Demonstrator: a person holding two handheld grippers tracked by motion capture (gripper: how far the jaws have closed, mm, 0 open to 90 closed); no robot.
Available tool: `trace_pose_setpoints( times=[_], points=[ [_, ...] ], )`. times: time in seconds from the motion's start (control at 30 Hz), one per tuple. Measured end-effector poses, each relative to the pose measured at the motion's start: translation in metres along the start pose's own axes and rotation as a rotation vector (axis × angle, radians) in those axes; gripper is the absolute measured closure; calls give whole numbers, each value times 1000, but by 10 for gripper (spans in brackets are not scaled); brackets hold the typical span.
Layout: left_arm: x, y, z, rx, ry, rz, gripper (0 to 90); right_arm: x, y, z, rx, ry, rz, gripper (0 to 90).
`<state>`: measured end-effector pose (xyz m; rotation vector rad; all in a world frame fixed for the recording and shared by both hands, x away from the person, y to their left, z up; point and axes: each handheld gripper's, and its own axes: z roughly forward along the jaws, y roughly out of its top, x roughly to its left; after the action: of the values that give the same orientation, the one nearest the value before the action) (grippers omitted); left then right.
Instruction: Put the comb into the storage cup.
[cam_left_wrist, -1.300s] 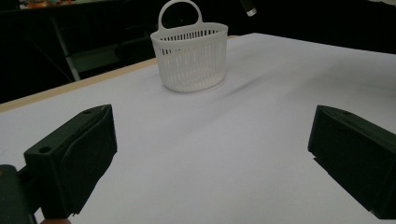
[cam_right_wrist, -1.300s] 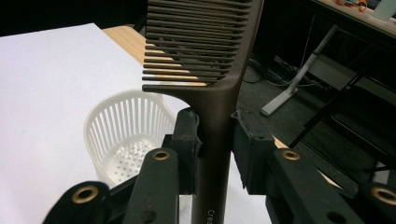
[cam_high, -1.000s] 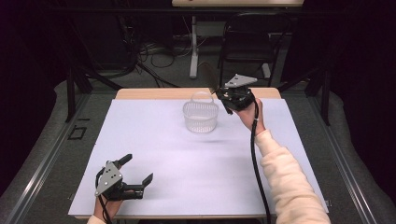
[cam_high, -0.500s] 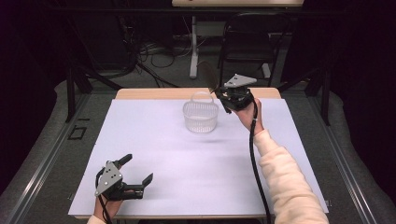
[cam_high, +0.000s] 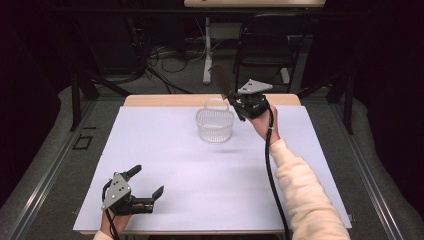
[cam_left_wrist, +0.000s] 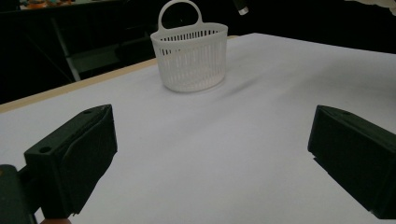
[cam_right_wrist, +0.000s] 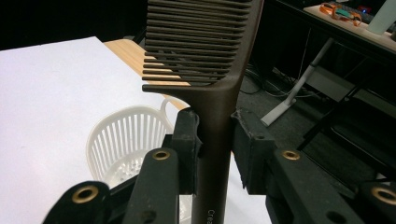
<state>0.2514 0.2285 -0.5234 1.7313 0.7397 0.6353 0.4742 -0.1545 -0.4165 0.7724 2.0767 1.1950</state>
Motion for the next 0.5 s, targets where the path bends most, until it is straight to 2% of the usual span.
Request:
trace_pose_setpoints(
  times=[0.5],
  points=[
    [1,0,0,-3,3,-2,14,3,4,2,-14,1,-4,721]
  ],
)
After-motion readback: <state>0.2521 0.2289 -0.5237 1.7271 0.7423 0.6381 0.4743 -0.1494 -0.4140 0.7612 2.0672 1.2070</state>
